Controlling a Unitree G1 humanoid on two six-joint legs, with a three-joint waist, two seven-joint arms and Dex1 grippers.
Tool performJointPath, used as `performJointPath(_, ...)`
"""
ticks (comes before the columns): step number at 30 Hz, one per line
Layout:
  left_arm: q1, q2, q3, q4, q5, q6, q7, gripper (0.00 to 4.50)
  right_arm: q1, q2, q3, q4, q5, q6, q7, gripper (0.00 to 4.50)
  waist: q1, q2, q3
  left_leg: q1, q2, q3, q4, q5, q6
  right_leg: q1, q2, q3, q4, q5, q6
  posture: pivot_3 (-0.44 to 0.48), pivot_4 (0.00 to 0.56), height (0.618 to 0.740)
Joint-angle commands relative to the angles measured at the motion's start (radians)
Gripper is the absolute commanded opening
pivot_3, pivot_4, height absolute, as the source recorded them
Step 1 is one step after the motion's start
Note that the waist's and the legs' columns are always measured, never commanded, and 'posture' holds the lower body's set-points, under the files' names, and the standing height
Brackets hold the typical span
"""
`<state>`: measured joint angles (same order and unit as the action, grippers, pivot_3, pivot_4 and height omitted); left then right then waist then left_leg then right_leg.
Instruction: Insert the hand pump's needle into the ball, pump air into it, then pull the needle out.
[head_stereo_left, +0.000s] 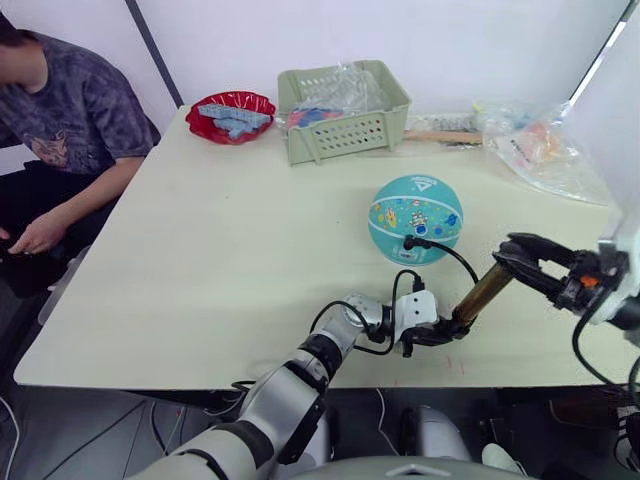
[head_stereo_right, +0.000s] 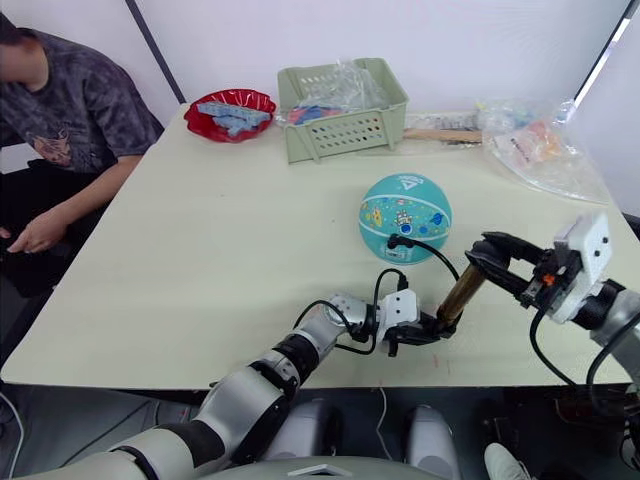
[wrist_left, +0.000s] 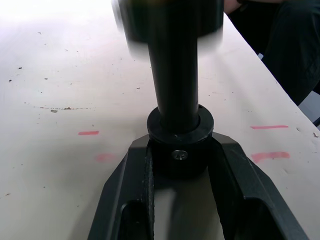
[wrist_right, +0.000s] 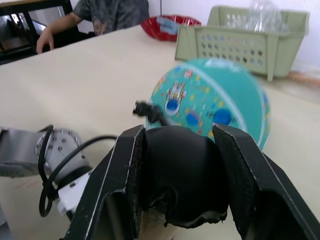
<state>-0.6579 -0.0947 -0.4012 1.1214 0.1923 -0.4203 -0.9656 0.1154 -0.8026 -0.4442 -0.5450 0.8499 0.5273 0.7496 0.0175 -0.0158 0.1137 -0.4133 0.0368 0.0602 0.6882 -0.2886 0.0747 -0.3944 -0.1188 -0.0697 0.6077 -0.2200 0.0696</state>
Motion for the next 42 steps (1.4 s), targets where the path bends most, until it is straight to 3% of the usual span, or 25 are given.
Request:
performJointPath(1,0.057,0.046,-0.037,0.108,0.067,0.059,0.004,1.11,-0.054,-0.056,-0.14,-0.034,0.075,0.018,-0.007,1.6,0.0,0.0,0.0,0.0,0.0,0.0,0.0,0.0,0.0,0.0,0.0,0.0,0.0,0.0,0.0,0.0,0.15,0.738)
performJointPath(8,0.054,0.046,-0.038,0.111,0.068,0.058,0.003,1.11,-0.126,-0.127,-0.271,-0.029,0.234,0.104,-0.049,1.6,0.0,0.0,0.002,0.0,0.0,0.0,0.0,0.0,0.0,0.0,0.0,0.0,0.0,0.0,0.0,0.0,0.15,0.738)
performJointPath(15,0.054,0.044,-0.04,0.112,0.07,0.058,0.003,1.11,-0.132,-0.163,-0.317,-0.038,0.267,0.15,-0.071,1.6,0.0,-0.001,0.004,0.0,0.0,0.0,0.0,0.0,0.0,0.0,0.0,0.0,0.0,0.0,0.0,0.0,0.15,0.738)
performJointPath(25,0.06,0.043,-0.04,0.109,0.071,0.059,0.006,1.11,0.055,-0.022,-0.136,-0.089,0.071,0.054,-0.033,1.6,-0.001,-0.007,-0.003,0.001,0.001,0.0,0.0,0.0,0.0,0.001,0.001,0.0,0.0,0.0,0.0,0.0,0.15,0.738)
performJointPath(36,0.058,0.043,-0.036,0.108,0.071,0.06,0.008,1.11,0.168,0.137,0.171,0.032,-0.24,-0.178,0.006,1.6,-0.002,-0.011,-0.009,0.002,0.001,-0.001,0.0,0.0,0.0,0.001,0.002,0.0,0.0,0.0,0.0,0.0,0.15,0.738)
performJointPath(42,0.058,0.043,-0.035,0.109,0.071,0.061,0.008,1.11,0.181,0.178,0.218,0.066,-0.293,-0.244,0.001,1.6,-0.002,-0.009,-0.012,0.002,0.001,0.0,0.0,0.0,0.0,0.001,0.001,0.0,0.0,0.0,0.0,0.0,0.15,0.738)
